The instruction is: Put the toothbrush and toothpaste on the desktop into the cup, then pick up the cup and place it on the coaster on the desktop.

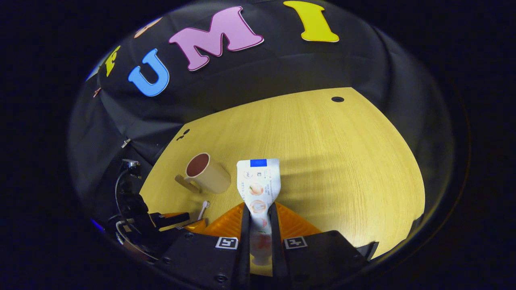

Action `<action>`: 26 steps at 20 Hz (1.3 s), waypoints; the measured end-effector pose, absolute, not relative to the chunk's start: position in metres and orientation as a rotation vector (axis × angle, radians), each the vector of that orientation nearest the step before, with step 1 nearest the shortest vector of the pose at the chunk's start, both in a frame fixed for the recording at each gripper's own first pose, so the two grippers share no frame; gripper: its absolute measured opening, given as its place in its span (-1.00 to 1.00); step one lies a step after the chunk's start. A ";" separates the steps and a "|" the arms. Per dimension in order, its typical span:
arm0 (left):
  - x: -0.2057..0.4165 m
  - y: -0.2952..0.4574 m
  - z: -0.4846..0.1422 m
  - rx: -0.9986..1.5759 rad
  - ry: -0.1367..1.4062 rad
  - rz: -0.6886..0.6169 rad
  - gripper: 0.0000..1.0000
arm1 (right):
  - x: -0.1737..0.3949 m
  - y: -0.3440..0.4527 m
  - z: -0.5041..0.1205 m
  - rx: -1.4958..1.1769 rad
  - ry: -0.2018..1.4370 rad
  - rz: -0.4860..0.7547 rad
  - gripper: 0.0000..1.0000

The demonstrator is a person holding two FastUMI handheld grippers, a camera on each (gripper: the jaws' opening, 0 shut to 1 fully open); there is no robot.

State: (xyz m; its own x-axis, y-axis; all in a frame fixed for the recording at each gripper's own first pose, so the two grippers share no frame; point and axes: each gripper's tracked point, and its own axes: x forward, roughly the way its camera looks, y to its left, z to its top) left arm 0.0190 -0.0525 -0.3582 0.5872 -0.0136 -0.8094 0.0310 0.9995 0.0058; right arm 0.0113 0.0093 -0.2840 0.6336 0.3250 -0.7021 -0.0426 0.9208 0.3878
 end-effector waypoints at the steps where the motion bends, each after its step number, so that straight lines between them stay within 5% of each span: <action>1: 0.018 -0.054 -0.362 0.023 0.962 -0.034 0.34 | 0.013 0.005 -0.283 0.358 0.859 0.207 -0.48; 7: 0.017 -0.062 -0.364 0.002 0.972 -0.091 0.15 | 0.025 -0.009 -0.276 0.391 0.835 0.173 -0.48; 9: 0.016 -0.067 -0.363 0.024 0.970 -0.142 -0.34 | 0.030 -0.009 -0.272 0.409 0.821 0.167 -0.47; 13: 0.023 -0.070 -0.364 -0.052 1.001 -0.141 -0.77 | 0.049 0.005 -0.258 0.447 0.776 0.198 -0.47; 26: 0.016 -0.050 -0.280 -0.195 0.832 -0.130 -0.87 | 0.145 0.136 -0.157 0.555 0.478 0.572 -0.48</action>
